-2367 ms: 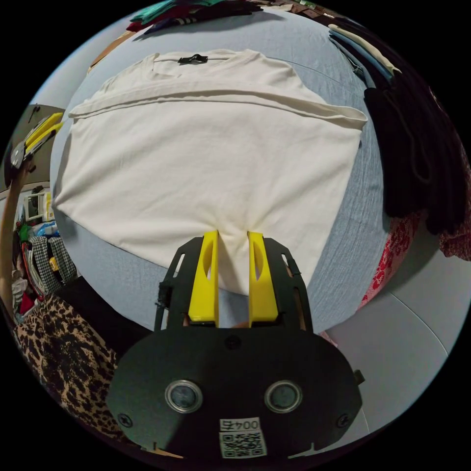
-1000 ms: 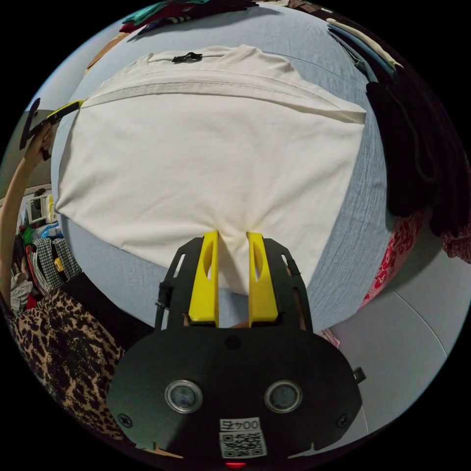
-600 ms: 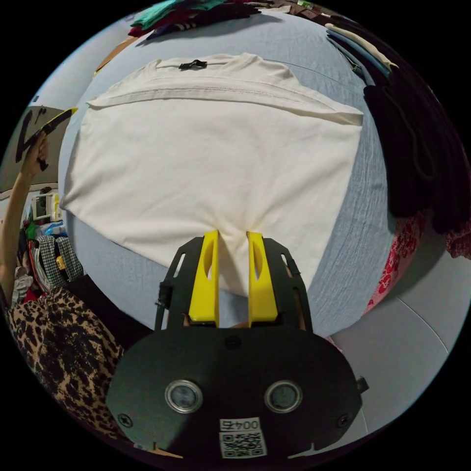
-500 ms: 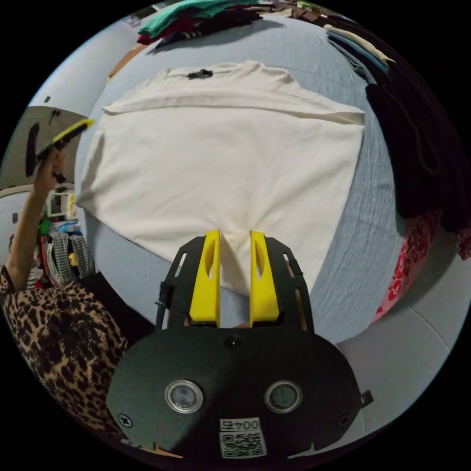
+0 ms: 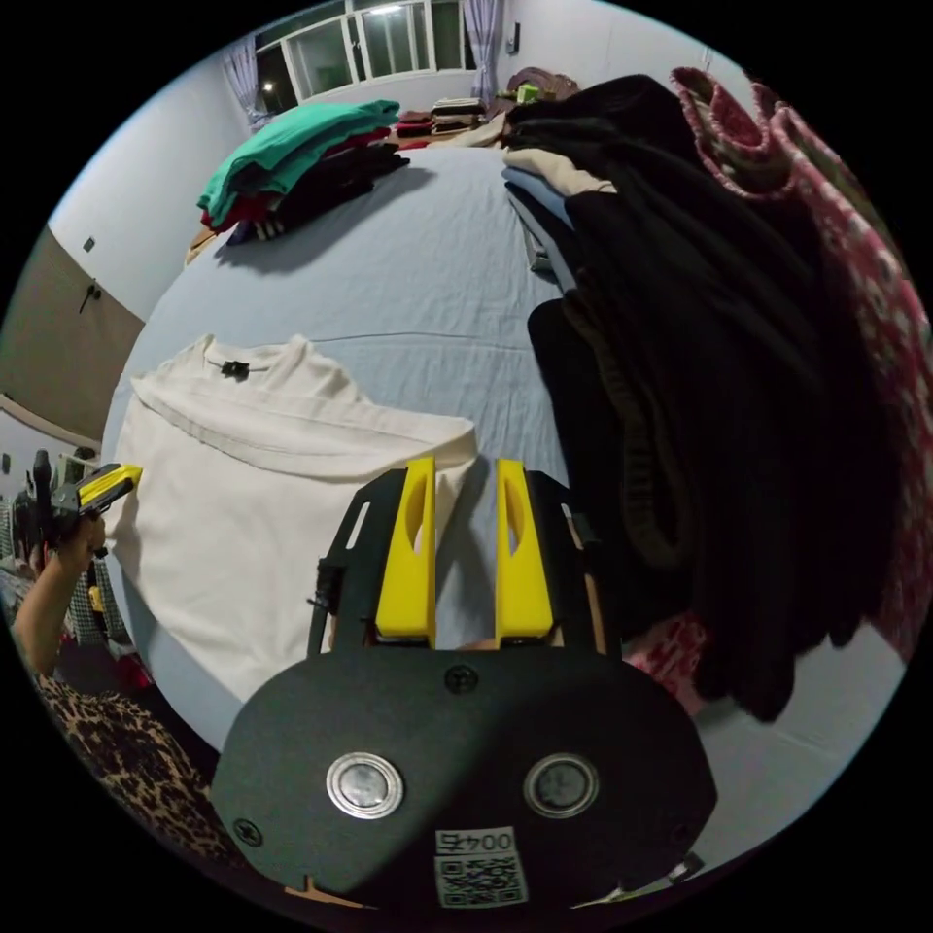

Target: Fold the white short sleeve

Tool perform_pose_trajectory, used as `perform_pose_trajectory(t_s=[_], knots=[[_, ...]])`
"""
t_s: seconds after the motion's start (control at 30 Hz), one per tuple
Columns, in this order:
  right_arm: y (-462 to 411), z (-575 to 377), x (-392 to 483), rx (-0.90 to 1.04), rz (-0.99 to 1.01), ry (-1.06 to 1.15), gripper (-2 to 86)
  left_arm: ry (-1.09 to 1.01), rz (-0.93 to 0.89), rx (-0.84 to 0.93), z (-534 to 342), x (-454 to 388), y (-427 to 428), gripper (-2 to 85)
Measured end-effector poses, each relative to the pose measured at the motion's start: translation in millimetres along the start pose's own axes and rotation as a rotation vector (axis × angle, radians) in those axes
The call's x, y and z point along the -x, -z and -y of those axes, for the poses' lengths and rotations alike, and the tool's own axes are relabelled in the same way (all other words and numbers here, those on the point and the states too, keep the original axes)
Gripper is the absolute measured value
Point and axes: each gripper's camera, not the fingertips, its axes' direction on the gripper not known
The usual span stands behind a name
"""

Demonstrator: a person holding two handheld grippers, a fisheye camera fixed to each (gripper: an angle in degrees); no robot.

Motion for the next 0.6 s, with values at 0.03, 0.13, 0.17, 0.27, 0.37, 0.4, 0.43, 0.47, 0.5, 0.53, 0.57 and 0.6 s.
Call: perform_pose_trajectory(t_s=[0.03, 0.13, 0.17, 0.27, 0.37, 0.4, 0.43, 0.47, 0.5, 0.53, 0.57, 0.6], knots=[[-3.7, 0.6, -1.2, 0.01, 0.005, 0.028, 10.1, 0.006, 0.001, 0.005, 0.9, -1.4, -0.5, 0.7], [-6.8, 0.0, -2.1, 0.005, 0.039, 0.076, 8.7, 0.02, 0.015, 0.013, 2.9, -6.3, -1.7, 0.7], [-6.4, -0.4, -1.6, 0.002, 0.05, 0.085, 7.7, 0.017, 0.022, 0.015, 3.2, -7.7, -1.9, 0.7], [3.7, -3.4, 10.3, -0.026, 0.008, 0.157, 2.0, 0.014, 0.051, 0.027, 5.3, -13.9, -2.9, 0.7], [24.1, -9.3, 25.7, -0.1, -0.113, 0.241, 0.5, 0.021, 0.062, 0.04, 7.0, -16.6, -3.9, 0.7], [26.6, -10.6, 26.4, -0.107, -0.164, 0.247, 0.2, 0.024, 0.063, 0.045, 7.4, -16.9, -4.2, 0.7], [23.0, -10.3, 23.1, -0.085, -0.183, 0.243, 0.0, 0.024, 0.065, 0.049, 7.7, -17.1, -4.5, 0.6], [19.6, -9.7, 20.2, -0.066, -0.178, 0.235, 0.0, 0.023, 0.065, 0.05, 7.8, -17.1, -4.7, 0.6], [11.3, -8.4, 12.5, -0.024, -0.15, 0.208, 0.0, 0.023, 0.064, 0.053, 7.8, -16.7, -4.9, 0.6], [2.9, -7.9, 4.5, 0.012, -0.107, 0.176, 0.1, 0.027, 0.061, 0.054, 7.5, -15.8, -5.1, 0.6], [-1.3, -8.0, 1.0, 0.028, -0.087, 0.161, 0.3, 0.03, 0.059, 0.055, 7.4, -15.2, -5.2, 0.6], [-9.2, -8.9, -4.0, 0.061, -0.054, 0.137, 0.6, 0.036, 0.053, 0.055, 6.8, -13.8, -5.3, 0.6]])
